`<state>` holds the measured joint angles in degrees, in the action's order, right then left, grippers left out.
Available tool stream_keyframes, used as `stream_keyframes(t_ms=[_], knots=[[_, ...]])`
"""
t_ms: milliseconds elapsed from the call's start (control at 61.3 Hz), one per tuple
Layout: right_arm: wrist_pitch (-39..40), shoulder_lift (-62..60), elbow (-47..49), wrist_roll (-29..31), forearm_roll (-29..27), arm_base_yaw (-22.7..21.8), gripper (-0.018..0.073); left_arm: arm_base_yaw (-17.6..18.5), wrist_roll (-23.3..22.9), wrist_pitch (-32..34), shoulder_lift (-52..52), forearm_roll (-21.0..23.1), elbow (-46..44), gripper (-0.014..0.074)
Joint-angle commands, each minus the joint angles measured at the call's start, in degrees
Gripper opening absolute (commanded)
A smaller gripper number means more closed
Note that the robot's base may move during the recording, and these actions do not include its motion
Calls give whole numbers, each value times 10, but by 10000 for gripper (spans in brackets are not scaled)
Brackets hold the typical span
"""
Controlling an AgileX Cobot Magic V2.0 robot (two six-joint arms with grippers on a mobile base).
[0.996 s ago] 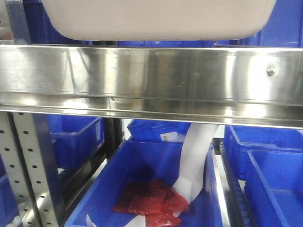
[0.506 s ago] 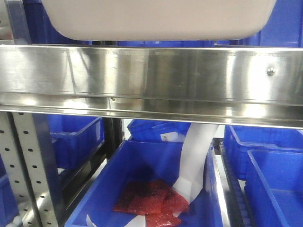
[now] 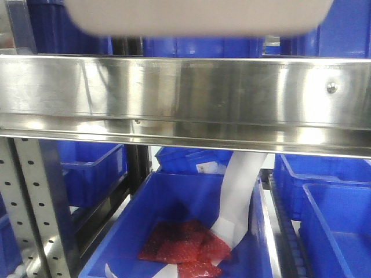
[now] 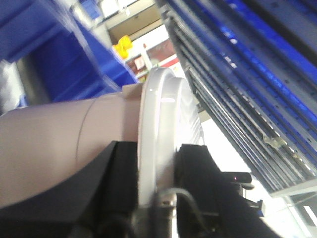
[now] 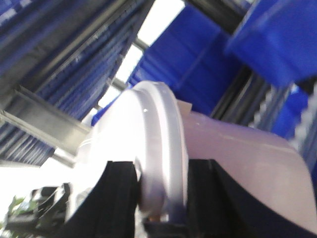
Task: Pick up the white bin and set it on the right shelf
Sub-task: 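Raise the held bin above the shelf's roller track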
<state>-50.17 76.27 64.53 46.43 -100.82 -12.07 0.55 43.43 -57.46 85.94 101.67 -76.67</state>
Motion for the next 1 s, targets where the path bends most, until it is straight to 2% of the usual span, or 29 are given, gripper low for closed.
stream_keyframes(t_ms=[0,114,539,653,767,898,930,979], knots=[[-76,-2,50,5,-71,15,67,49,25,-20,-18,-17,-67,-126],[-76,26,79,5,-71,15,67,75,25,32,5,-75,-121,-126],[-93,106,85,6,-71,15,69,81,25,40,93,-87,-147,-125],[-100,116,88,17,-71,15,138,80,25,44,98,-115,-147,-103],[-100,119,91,24,-71,15,362,80,25,46,99,-157,-147,34],[-89,119,91,44,-69,15,624,80,25,64,99,-209,-147,276],[-85,119,91,51,-67,15,648,80,25,71,99,-220,-147,324],[-79,119,91,62,-62,15,631,79,25,76,99,-234,-147,394]])
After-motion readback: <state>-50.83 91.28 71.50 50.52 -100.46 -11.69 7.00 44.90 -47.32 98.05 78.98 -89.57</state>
